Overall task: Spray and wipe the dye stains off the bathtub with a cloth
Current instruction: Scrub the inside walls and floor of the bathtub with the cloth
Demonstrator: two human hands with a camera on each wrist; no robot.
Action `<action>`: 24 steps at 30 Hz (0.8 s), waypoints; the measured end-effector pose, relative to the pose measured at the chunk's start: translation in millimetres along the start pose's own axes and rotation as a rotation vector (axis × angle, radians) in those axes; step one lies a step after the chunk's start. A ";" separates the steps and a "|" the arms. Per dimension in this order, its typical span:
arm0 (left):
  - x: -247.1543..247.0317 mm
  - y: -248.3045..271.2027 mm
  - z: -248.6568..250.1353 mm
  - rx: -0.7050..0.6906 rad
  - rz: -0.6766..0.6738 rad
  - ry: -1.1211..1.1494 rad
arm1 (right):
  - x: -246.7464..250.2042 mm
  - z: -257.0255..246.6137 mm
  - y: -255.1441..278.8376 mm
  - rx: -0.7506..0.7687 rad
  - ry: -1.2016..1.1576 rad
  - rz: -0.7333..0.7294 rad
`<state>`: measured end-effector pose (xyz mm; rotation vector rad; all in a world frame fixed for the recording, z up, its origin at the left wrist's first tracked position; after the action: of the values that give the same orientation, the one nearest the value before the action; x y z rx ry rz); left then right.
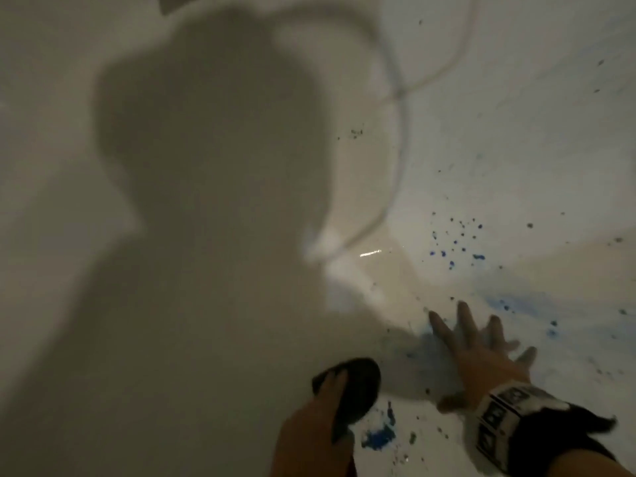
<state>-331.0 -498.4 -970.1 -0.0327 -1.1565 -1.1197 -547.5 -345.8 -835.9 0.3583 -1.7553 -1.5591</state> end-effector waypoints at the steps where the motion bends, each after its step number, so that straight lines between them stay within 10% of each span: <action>1: 39.4 3.7 13.9 0.027 0.023 0.128 | 0.6 3.3 -3.3 -0.005 -0.041 -0.021; 3: 165.9 41.0 106.1 0.011 0.149 0.173 | 2.4 2.3 -7.1 0.019 -0.054 -0.036; 5: 314.6 96.6 213.1 -0.333 0.419 0.057 | 1.3 3.3 -6.7 0.024 -0.036 -0.047; 12: 376.0 5.1 315.1 -0.786 0.846 -0.845 | -0.9 5.8 -11.5 0.047 -0.024 -0.093; 24: 291.9 -38.1 263.4 -0.800 0.621 -1.197 | 5.9 7.1 -8.5 0.055 0.015 -0.027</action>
<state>-554.5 -573.7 -653.3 -1.7516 -1.4420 -0.8820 -558.6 -346.4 -841.7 0.4213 -1.7911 -1.5258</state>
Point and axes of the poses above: each hand's wrist, its own y-axis away from the middle knuckle, its own x-axis out of the back of the hand, z = x × y, the point moved 8 cm from there along -y, towards the middle knuckle, and after that the axes turned 13 degrees about -z, right-handed, at the moved point
